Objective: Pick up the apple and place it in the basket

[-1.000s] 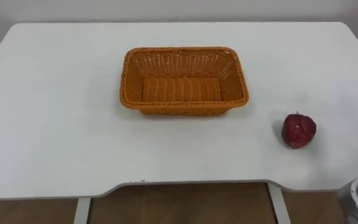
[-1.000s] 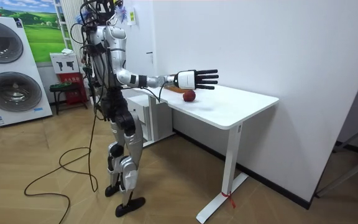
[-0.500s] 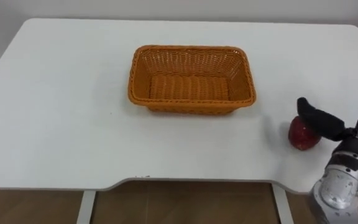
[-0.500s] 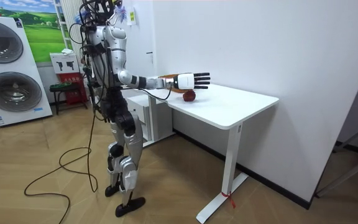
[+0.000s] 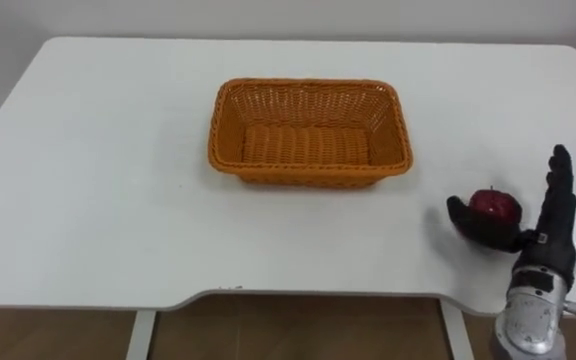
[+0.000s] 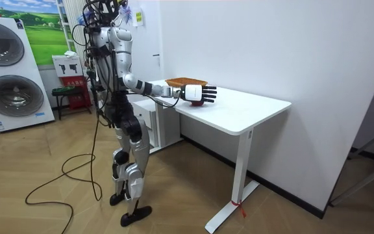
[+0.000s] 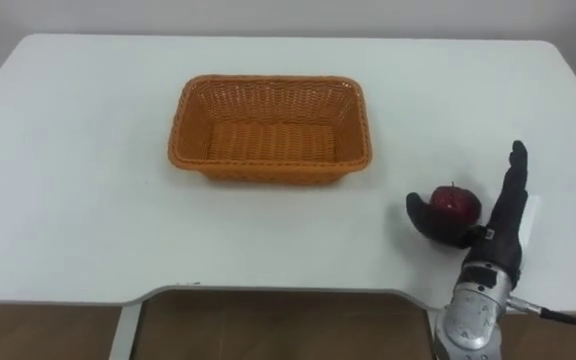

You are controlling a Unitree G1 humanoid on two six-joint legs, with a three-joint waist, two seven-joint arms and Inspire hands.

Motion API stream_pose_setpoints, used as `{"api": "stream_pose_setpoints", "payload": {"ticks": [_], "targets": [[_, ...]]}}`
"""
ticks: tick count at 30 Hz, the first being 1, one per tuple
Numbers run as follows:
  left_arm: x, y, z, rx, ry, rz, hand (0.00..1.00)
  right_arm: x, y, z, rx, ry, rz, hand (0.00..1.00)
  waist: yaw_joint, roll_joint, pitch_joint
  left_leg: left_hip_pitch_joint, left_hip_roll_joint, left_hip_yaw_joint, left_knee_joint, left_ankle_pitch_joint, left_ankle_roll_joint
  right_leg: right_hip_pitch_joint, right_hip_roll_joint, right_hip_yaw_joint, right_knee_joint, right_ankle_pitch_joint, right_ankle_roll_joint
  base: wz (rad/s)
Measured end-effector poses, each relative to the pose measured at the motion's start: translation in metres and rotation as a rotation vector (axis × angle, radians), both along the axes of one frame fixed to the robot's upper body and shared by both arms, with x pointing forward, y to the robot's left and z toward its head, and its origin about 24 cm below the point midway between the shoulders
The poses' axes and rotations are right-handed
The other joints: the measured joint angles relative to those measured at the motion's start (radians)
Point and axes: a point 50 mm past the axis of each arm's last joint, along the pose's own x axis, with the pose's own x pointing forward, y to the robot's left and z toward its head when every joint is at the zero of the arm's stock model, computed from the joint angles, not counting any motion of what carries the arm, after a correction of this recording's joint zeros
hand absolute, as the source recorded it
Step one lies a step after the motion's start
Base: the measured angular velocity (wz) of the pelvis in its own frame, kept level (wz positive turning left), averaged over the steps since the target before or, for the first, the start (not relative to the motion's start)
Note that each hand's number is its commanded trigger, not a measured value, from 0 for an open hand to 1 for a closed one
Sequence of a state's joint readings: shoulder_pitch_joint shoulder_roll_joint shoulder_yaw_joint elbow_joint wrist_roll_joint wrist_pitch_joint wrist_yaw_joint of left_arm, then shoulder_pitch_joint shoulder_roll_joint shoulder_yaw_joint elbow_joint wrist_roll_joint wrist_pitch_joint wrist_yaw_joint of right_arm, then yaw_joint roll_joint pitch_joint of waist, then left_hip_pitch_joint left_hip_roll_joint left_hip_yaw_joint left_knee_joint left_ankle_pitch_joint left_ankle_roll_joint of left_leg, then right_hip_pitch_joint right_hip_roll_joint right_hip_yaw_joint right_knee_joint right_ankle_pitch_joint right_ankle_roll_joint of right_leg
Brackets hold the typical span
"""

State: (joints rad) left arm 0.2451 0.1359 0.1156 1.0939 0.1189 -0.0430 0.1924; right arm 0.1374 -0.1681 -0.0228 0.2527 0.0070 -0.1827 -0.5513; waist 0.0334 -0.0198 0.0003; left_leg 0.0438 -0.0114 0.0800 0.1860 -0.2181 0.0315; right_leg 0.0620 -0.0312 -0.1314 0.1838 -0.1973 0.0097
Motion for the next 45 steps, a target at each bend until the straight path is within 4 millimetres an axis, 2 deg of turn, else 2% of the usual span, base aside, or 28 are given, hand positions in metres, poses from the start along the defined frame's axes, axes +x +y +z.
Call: {"api": "stream_pose_setpoints", "payload": {"ticks": [3,7,8,9,10,14,19,28,39,42,45], "targets": [[0.003,-0.003,0.0,-0.007,-0.012,-0.001,0.0,-0.007,-0.003,-0.019,0.001,0.096,-0.005,0.0,0.002,-0.003,-0.0027,0.005,0.0,-0.001,0.001,0.0,0.0,0.008,-0.001,-0.007,-0.001,0.0,0.0,0.03],[0.004,-0.003,0.0,-0.007,-0.018,-0.002,0.0,-0.008,-0.004,-0.022,-0.017,0.112,0.018,0.0,-0.001,-0.008,-0.0064,0.011,-0.001,-0.001,0.002,0.0,0.0,0.019,-0.002,-0.008,-0.016,0.001,-0.001,0.0],[0.003,-0.003,0.0,-0.007,-0.017,-0.002,0.0,-0.009,-0.004,-0.023,-0.018,0.118,0.02,0.16,-0.001,-0.009,-0.0059,0.016,-0.001,-0.001,0.001,0.0,0.0,0.023,-0.002,-0.009,-0.017,0.001,-0.001,0.0],[0.002,-0.003,0.0,-0.008,-0.013,0.0,0.0,-0.01,-0.004,-0.024,-0.019,0.126,0.024,0.55,0.0,-0.007,-0.0053,0.02,-0.001,-0.001,0.001,0.0,0.0,0.031,-0.002,-0.009,-0.016,0.001,-0.001,0.0],[0.002,-0.003,0.0,-0.006,-0.013,0.001,0.0,-0.01,-0.004,-0.025,-0.026,0.131,0.026,1.0,-0.001,-0.007,-0.005,0.02,-0.001,-0.001,0.001,0.0,0.0,0.033,-0.002,-0.011,-0.017,0.001,-0.001,0.0],[0.001,-0.003,0.0,0.0,-0.014,0.005,0.0,-0.013,-0.006,-0.029,-0.05,0.142,0.025,1.0,-0.001,-0.007,-0.005,0.018,-0.001,-0.002,0.001,0.0,0.0,0.032,-0.002,-0.013,-0.016,0.001,-0.001,0.01],[0.002,-0.001,0.001,0.015,-0.018,0.018,0.0,-0.017,-0.02,-0.032,-0.077,0.15,-0.03,1.0,-0.001,-0.016,-0.0101,0.019,0.0,-0.002,0.001,0.0,0.0,0.034,-0.002,-0.015,-0.016,0.001,-0.001,0.0],[0.003,-0.001,0.001,0.016,-0.022,0.018,0.0,-0.014,-0.033,-0.035,-0.104,0.173,-0.076,1.0,0.0,-0.02,-0.0078,0.031,0.0,-0.002,-0.001,0.0,0.0,0.044,-0.001,-0.014,-0.017,0.001,-0.001,0.0],[0.004,-0.001,0.001,0.024,-0.027,0.018,0.0,-0.01,-0.026,-0.023,-0.137,0.13,-0.051,1.0,0.001,-0.016,-0.0073,0.022,0.0,0.0,-0.008,0.0,-0.001,0.03,0.0,-0.008,-0.016,0.001,-0.001,0.0],[0.008,-0.002,0.001,0.015,-0.035,0.013,0.0,-0.005,-0.019,-0.014,-0.129,0.097,-0.029,1.0,0.002,-0.007,-0.0007,0.016,-0.001,0.001,-0.008,0.0,0.0,0.022,0.0,-0.007,-0.015,0.001,-0.001,0.0],[0.011,-0.002,0.0,0.008,-0.039,0.009,0.0,0.002,-0.01,0.0,-0.126,0.027,0.0,1.0,0.005,-0.002,-0.0019,0.018,-0.001,0.001,-0.014,0.0,-0.001,0.02,0.001,-0.005,-0.016,0.001,-0.001,0.0]]}}
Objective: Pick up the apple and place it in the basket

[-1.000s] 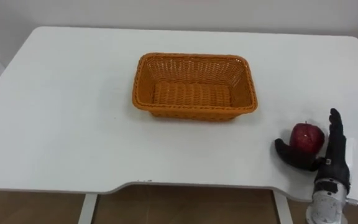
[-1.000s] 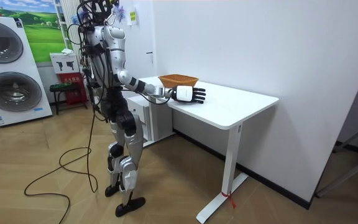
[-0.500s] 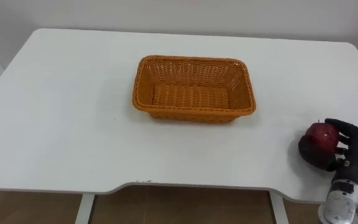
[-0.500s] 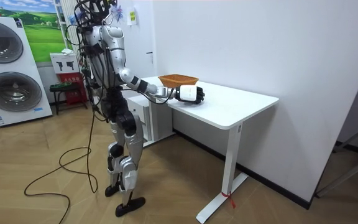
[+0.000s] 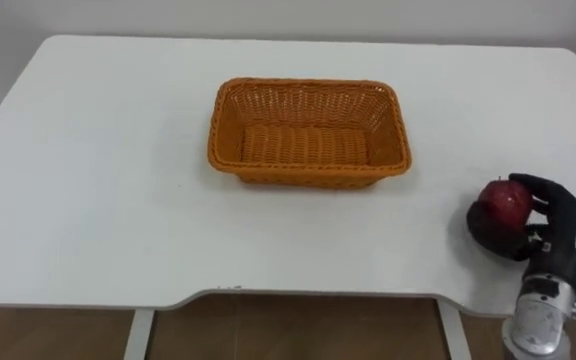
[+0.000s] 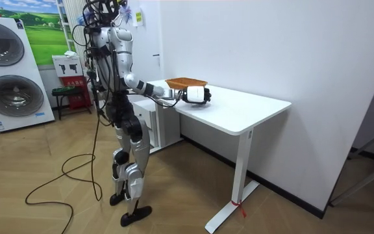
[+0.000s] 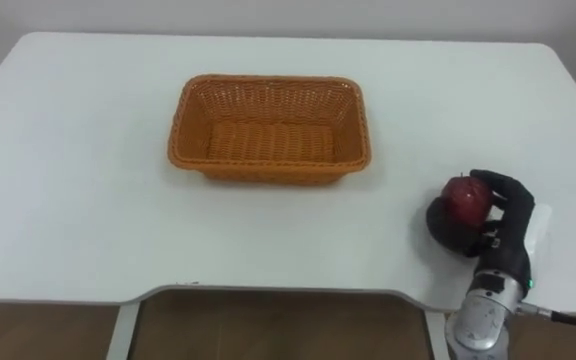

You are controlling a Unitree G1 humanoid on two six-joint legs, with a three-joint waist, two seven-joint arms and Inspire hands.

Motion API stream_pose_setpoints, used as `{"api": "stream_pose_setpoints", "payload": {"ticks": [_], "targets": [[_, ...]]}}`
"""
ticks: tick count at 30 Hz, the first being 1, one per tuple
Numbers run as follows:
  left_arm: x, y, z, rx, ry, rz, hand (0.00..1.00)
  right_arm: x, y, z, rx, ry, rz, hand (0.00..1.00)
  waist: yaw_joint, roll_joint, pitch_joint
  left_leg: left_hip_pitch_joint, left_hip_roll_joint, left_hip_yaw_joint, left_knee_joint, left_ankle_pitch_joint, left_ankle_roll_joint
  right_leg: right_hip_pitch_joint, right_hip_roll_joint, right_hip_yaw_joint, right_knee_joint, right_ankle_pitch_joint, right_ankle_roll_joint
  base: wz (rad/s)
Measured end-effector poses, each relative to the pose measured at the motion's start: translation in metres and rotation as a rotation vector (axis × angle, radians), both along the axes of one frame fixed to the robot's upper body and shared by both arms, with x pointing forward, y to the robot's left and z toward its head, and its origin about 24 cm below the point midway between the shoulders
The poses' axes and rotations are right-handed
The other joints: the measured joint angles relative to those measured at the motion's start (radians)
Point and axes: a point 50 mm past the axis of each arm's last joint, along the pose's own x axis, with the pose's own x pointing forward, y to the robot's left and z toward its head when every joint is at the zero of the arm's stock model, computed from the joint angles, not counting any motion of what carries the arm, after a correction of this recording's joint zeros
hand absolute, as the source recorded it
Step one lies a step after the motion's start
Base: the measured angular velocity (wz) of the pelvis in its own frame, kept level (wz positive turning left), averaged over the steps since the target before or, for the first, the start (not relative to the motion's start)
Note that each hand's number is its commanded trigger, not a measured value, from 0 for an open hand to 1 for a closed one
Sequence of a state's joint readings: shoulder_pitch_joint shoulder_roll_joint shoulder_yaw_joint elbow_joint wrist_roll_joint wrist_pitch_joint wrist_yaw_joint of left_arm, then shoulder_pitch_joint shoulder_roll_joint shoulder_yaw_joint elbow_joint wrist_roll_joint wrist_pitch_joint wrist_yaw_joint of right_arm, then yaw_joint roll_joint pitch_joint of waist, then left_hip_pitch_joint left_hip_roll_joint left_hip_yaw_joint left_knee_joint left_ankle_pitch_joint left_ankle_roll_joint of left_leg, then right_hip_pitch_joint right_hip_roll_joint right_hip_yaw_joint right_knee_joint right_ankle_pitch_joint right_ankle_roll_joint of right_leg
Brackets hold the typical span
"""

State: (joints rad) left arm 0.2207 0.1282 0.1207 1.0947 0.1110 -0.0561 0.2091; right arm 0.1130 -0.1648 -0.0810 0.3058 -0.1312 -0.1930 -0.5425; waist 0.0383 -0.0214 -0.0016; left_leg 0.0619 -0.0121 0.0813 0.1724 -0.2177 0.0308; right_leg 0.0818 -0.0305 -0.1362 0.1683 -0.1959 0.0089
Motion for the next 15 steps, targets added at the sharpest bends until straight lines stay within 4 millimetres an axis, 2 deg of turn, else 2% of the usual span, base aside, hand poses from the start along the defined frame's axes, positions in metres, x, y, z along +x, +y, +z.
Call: {"api": "stream_pose_setpoints", "payload": {"ticks": [4,13,15], "targets": [[0.0,-0.001,0.0,-0.006,-0.008,-0.011,0.0,0.009,0.012,0.028,-0.008,-0.133,0.056,1.0,0.001,-0.004,0.0003,0.002,0.0,-0.002,-0.001,0.0,0.0,-0.001,0.001,0.002,-0.002,0.0,0.0,0.0],[0.0,-0.001,0.0,-0.008,-0.013,-0.013,0.0,0.017,0.018,0.075,-0.052,-0.314,0.149,1.0,0.025,-0.007,0.0006,0.003,0.0,-0.005,-0.005,0.0,0.0,0.004,0.0,-0.004,-0.003,0.0,0.0,0.0],[0.001,-0.001,0.0,-0.007,-0.015,-0.012,0.0,0.017,0.021,0.081,-0.054,-0.338,0.166,1.0,0.037,-0.008,0.0005,0.005,0.0,-0.005,-0.005,0.0,0.0,0.005,0.0,-0.003,-0.003,0.0,0.0,-0.02]]}}
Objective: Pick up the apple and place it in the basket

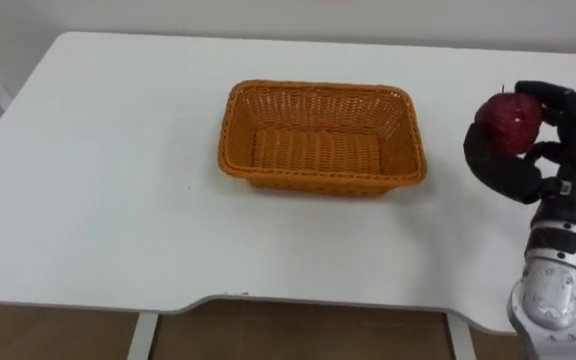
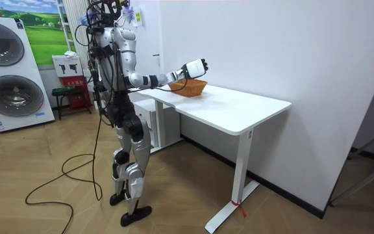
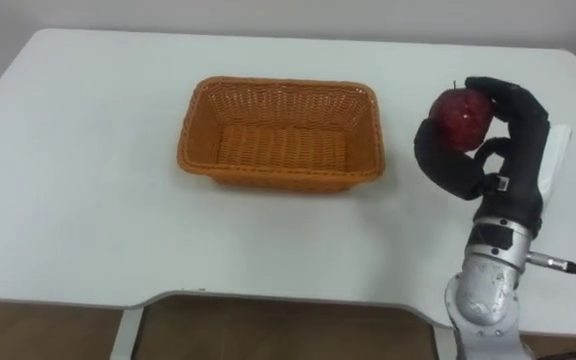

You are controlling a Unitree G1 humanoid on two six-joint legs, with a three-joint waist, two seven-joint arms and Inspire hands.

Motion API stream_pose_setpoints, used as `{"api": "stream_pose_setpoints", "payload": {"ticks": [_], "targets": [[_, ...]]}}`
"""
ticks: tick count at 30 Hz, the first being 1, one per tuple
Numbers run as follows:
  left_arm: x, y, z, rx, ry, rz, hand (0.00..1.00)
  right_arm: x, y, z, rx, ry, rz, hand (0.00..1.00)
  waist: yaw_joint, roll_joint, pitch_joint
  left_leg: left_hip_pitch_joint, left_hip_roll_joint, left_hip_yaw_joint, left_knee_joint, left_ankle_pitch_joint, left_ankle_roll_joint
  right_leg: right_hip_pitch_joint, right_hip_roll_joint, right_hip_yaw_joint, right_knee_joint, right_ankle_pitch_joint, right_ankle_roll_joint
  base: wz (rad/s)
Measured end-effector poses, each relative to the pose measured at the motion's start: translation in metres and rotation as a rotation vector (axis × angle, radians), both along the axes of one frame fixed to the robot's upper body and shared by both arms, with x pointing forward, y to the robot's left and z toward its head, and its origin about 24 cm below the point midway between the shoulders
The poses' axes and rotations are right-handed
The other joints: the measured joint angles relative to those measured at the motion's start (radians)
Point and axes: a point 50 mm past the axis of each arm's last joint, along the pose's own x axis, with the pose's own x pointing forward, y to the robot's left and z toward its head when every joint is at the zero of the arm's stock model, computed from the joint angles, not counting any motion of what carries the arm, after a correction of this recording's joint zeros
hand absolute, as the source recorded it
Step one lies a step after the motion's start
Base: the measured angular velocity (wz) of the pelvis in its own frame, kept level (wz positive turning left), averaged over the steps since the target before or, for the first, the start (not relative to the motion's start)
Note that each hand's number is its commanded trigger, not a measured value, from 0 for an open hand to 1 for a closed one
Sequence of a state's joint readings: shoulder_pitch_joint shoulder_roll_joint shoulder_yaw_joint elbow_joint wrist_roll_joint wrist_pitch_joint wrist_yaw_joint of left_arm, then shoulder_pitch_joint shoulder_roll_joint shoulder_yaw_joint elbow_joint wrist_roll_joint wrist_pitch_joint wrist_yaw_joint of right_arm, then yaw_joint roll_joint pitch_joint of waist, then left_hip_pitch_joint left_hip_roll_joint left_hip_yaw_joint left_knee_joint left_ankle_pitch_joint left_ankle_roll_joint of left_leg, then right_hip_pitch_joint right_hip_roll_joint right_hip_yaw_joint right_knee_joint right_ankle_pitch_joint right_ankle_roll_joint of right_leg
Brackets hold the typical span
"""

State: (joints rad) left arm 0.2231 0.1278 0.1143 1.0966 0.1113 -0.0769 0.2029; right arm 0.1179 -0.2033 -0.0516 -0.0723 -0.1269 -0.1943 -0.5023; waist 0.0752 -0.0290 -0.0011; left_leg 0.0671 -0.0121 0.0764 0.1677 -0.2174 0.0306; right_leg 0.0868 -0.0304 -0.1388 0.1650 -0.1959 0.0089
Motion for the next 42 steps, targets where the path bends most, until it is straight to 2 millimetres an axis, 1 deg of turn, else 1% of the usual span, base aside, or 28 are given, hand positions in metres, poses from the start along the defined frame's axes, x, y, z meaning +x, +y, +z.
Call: {"api": "stream_pose_setpoints", "payload": {"ticks": [1,6,13,15,18,19,20,21,24,32,36,39,42], "targets": [[0.0,0.0,0.0,0.0,0.0,0.0,0.0,0.0,0.004,0.002,-0.003,-0.009,0.018,1.0,0.006,-0.001,0.0009,-0.001,0.0,0.002,0.0,0.0,0.0,-0.001,0.0,0.002,0.0,0.0,0.0,-0.05],[0.0,0.0,0.0,-0.001,0.003,-0.001,0.0,0.003,0.023,0.005,-0.034,0.001,0.124,1.0,0.01,-0.011,0.006,-0.007,0.001,0.003,0.002,0.0,0.0,-0.006,0.0,0.001,0.002,0.0,0.0,0.0],[0.003,-0.003,-0.001,-0.007,0.004,-0.02,0.0,0.005,0.044,0.0,-0.044,0.061,0.266,1.0,0.016,-0.019,0.0001,-0.007,0.0,0.002,0.004,0.0,0.0,-0.004,0.0,0.001,0.003,0.0,0.0,0.0],[0.003,-0.003,-0.001,-0.007,0.01,-0.019,0.0,0.005,0.048,-0.003,-0.045,0.083,0.29,1.0,0.017,-0.02,-0.0007,-0.007,0.0,0.002,0.005,0.0,0.0,-0.003,0.0,0.001,0.003,0.0,0.0,0.0],[0.004,-0.003,-0.001,-0.008,0.014,-0.018,0.0,0.005,0.053,-0.005,-0.045,0.104,0.322,1.0,0.016,-0.018,0.0004,-0.007,0.0,0.001,0.005,0.0,0.0,-0.003,0.0,0.001,0.003,0.0,0.0,0.0],[0.004,-0.003,-0.001,-0.008,0.016,-0.018,0.0,0.005,0.055,-0.006,-0.046,0.111,0.336,0.62,0.016,-0.017,0.0013,-0.007,0.0,0.001,0.005,0.0,0.0,-0.003,0.0,0.001,0.003,0.0,0.0,0.0],[0.004,-0.004,-0.001,-0.008,0.016,-0.019,0.0,0.006,0.055,-0.006,-0.048,0.115,0.34,0.17,0.017,-0.016,0.0019,-0.007,0.0,0.001,0.005,0.0,0.0,-0.002,0.0,0.001,0.003,0.0,0.0,0.0],[0.004,-0.005,-0.002,-0.008,0.02,-0.033,0.0,0.006,0.055,-0.006,-0.048,0.12,0.345,0.0,0.017,-0.014,0.0033,-0.007,0.0,0.001,0.005,0.0,0.0,-0.002,0.0,0.001,0.003,0.0,0.0,0.0],[0.004,-0.008,-0.002,-0.014,0.025,-0.054,0.0,0.006,0.056,-0.007,-0.049,0.125,0.354,0.0,0.017,-0.009,0.0064,-0.009,0.0,0.001,0.005,0.0,0.0,-0.003,0.0,0.0,0.003,0.0,0.0,0.0],[0.003,-0.008,-0.002,-0.015,0.03,-0.053,0.0,0.005,0.061,-0.008,-0.047,0.129,0.373,0.0,0.017,-0.01,0.0058,-0.016,0.0,0.0,0.012,0.0,0.0,-0.007,-0.001,-0.001,0.003,0.0,0.0,0.0],[0.003,-0.008,-0.003,-0.015,0.035,-0.052,0.0,0.005,0.064,-0.009,-0.047,0.135,0.393,0.0,0.017,-0.01,0.004,-0.02,0.0,-0.004,0.016,0.0,0.0,-0.007,-0.001,-0.003,0.003,0.0,0.0,0.0],[0.002,-0.008,-0.003,-0.015,0.037,-0.052,0.0,0.005,0.066,-0.009,-0.047,0.14,0.407,0.0,0.017,-0.009,-0.0005,-0.02,0.0,-0.005,0.018,0.0,0.0,-0.006,-0.001,-0.004,0.003,0.0,0.0,0.0],[0.002,-0.008,-0.003,-0.015,0.037,-0.052,0.0,0.005,0.066,-0.009,-0.048,0.14,0.409,0.0,0.016,-0.009,-0.0021,-0.02,-0.001,-0.007,0.02,0.0,0.0,-0.004,-0.001,-0.003,0.004,0.0,0.0,0.0]]}}
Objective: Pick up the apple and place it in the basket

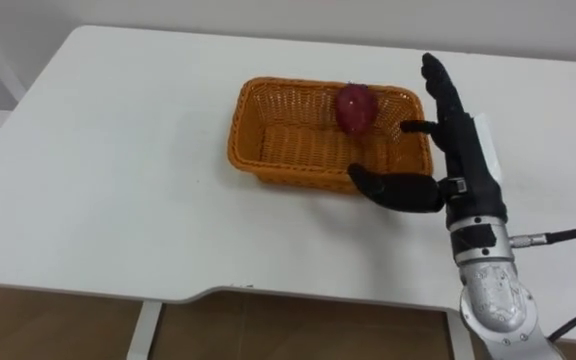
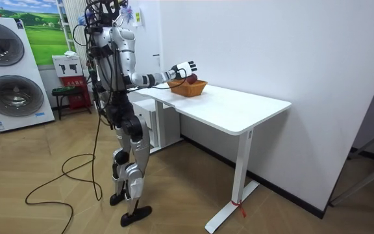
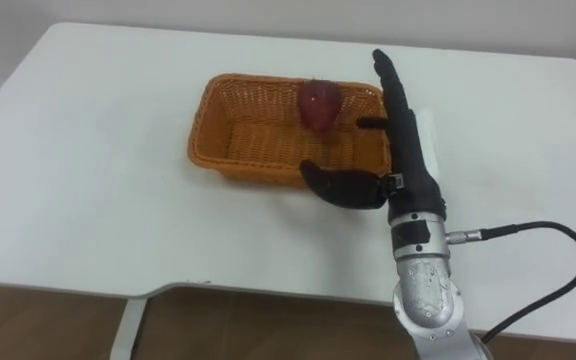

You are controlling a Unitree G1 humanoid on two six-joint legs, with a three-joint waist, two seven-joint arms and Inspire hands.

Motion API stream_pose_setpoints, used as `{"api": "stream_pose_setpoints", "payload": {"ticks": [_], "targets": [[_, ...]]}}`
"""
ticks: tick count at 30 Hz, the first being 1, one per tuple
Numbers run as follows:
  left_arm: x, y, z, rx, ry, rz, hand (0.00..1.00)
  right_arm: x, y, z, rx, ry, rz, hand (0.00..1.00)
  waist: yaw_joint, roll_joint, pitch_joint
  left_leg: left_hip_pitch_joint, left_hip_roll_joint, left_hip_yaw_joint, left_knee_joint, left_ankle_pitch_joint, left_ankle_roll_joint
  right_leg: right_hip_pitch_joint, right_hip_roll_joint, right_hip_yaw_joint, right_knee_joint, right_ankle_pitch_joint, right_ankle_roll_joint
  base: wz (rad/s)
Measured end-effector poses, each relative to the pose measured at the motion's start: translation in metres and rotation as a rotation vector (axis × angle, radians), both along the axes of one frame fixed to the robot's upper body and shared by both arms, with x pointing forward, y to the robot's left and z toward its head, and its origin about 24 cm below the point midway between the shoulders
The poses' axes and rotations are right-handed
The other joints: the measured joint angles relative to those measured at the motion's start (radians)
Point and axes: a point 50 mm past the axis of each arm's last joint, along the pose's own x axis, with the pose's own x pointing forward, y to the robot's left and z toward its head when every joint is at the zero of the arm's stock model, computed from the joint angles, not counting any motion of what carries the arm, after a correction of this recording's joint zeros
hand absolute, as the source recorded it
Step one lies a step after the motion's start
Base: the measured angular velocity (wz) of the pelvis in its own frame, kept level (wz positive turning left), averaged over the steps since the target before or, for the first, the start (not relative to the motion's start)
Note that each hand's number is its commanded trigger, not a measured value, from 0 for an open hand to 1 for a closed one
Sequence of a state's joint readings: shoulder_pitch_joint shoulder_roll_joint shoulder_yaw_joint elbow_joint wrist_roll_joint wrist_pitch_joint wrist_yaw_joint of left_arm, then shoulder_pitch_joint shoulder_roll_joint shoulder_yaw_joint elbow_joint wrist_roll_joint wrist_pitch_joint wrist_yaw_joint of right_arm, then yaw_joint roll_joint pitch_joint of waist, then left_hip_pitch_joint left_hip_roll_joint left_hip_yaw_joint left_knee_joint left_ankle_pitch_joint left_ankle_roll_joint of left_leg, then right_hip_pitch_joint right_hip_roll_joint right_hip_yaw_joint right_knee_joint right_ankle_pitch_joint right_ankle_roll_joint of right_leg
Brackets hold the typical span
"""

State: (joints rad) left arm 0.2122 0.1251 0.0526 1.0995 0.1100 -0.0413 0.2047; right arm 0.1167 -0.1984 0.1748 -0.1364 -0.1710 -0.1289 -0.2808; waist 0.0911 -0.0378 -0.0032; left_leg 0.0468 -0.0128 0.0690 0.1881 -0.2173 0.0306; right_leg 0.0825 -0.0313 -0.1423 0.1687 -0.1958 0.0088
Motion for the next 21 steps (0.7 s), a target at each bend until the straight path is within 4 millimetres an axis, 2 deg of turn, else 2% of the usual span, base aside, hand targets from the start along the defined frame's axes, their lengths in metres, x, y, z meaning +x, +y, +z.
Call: {"api": "stream_pose_setpoints", "payload": {"ticks": [11,15,18,21], "targets": [[-0.001,0.0,0.0,0.0,0.002,0.001,0.0,0.0,0.0,0.001,0.0,-0.003,0.0,0.0,0.0,0.0,0.0009,0.0,0.0,-0.002,0.002,0.0,0.0,0.001,0.0,0.0,0.001,0.0,0.0,0.0],[-0.004,0.001,0.0,0.001,0.009,0.005,0.0,0.004,-0.003,0.009,0.0,-0.041,-0.012,0.0,-0.005,-0.001,0.0031,0.0,0.0,-0.002,-0.001,0.0,0.0,0.002,0.0,-0.003,0.0,0.0,0.0,0.0],[-0.008,0.002,0.0,0.007,0.012,0.018,0.0,0.004,-0.013,0.02,0.006,-0.097,-0.075,0.0,-0.007,-0.003,0.0052,0.0,0.0,-0.008,-0.001,0.0,0.0,0.003,0.0,-0.008,-0.001,0.0,0.0,0.05],[-0.013,0.005,0.001,0.015,0.014,0.041,0.0,0.003,-0.038,0.026,0.032,-0.146,-0.225,0.0,-0.015,-0.011,0.0071,-0.001,-0.001,-0.016,-0.001,0.0,0.0,0.005,-0.001,-0.017,-0.001,0.0,0.0,0.09]]}}
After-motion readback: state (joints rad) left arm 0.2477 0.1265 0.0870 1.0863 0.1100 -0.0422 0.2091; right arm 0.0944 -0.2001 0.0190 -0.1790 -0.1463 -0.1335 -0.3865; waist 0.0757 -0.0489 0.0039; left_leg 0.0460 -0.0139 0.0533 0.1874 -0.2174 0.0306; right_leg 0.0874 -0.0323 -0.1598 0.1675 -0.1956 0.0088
